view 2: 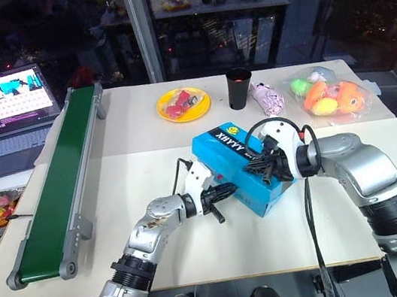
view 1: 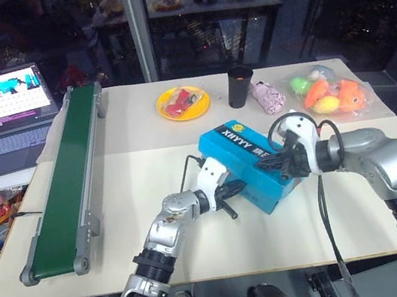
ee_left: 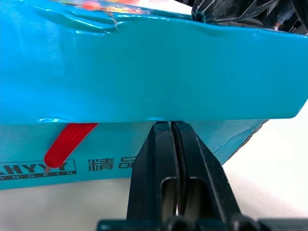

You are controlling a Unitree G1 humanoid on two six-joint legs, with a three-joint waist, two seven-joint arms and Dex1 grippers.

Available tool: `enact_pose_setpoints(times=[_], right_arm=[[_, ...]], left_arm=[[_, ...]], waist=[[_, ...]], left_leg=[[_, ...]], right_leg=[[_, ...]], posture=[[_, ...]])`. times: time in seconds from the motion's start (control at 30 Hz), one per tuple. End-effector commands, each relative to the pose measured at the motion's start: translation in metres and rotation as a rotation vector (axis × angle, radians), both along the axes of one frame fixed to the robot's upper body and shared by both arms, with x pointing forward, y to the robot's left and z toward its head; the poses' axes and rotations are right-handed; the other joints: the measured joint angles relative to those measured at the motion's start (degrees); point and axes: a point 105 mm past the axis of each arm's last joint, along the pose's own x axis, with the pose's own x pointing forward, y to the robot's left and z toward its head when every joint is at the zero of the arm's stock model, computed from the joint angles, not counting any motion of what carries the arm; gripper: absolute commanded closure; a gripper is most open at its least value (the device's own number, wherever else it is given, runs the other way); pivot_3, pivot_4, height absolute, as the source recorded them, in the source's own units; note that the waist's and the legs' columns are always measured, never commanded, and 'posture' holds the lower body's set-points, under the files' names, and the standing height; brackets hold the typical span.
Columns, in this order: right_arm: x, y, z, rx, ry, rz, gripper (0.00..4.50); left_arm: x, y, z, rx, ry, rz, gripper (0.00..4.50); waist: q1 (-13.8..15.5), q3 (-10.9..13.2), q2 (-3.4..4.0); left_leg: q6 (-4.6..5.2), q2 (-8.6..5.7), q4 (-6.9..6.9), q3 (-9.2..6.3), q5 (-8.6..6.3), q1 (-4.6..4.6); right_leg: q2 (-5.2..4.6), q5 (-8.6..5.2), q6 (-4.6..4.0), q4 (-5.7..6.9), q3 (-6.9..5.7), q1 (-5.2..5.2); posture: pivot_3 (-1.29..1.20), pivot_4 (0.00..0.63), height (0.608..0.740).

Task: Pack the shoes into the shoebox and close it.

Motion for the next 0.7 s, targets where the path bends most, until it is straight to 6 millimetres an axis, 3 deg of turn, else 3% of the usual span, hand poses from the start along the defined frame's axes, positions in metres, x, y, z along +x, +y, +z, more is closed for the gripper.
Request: enact_pose_setpoints(times=[0.03, 0.13, 0.23, 0.37, 0.53, 0.7], right_arm=[[-0.007, 0.005, 0.003, 0.024, -0.001, 0.020, 4.50], [-0.007, 0.005, 0.000, 0.024, 0.003, 0.016, 4.50], [-0.006, 0.005, -0.001, 0.026, 0.003, 0.012, 4.50], [-0.001, 0.007, -0.001, 0.032, -0.013, 0.012, 4.50], [0.009, 0.007, -0.002, 0.020, -0.038, -0.004, 4.50], [0.027, 0.003, -0.028, -0.079, -0.044, -0.066, 4.50]], left_arm=[[-0.003, -0.013, 0.020, -0.043, -0.067, -0.046, 4.41], [-0.004, -0.002, 0.021, -0.016, -0.077, -0.036, 4.41], [-0.004, 0.031, 0.023, 0.034, -0.078, 0.005, 4.41], [-0.026, 0.080, 0.031, 0.119, -0.082, -0.069, 4.41], [-0.036, 0.119, 0.034, 0.227, -0.047, -0.082, 4.41], [-0.034, 0.144, 0.048, 0.268, -0.053, -0.054, 4.41]], waist=[[0.02, 0.00, 0.00], [-0.01, 0.00, 0.00], [-0.23, 0.00, 0.00], [-1.42, -0.01, 0.03], [-1.24, 0.01, 0.05], [-1.27, 0.01, 0.05]], left_leg=[[0.00, 0.00, 0.00, 0.00, 0.00, 0.00], [0.00, 0.00, -0.01, 0.00, 0.00, -0.02], [0.00, 0.02, -0.03, -0.01, 0.00, -0.03], [0.00, 0.09, -0.14, -0.02, 0.00, 0.05], [-0.03, 0.07, -0.23, 0.00, -0.02, 0.16], [-0.40, 0.07, -0.20, 0.08, -0.25, 0.16]], right_leg=[[0.00, 0.00, 0.00, 0.00, 0.00, 0.00], [0.01, 0.00, 0.00, -0.01, 0.00, -0.02], [0.02, 0.00, 0.00, 0.00, 0.00, -0.04], [0.09, 0.01, -0.02, 0.05, 0.01, -0.06], [0.01, -0.03, -0.08, 0.02, -0.02, -0.03], [-0.05, -0.01, -0.11, -0.05, -0.03, -0.02]], posture=[[0.00, 0.150, 0.736], [0.00, 0.150, 0.736], [0.00, 0.150, 0.736], [0.00, 0.150, 0.736], [0.00, 0.150, 0.736], [0.00, 0.150, 0.736]])
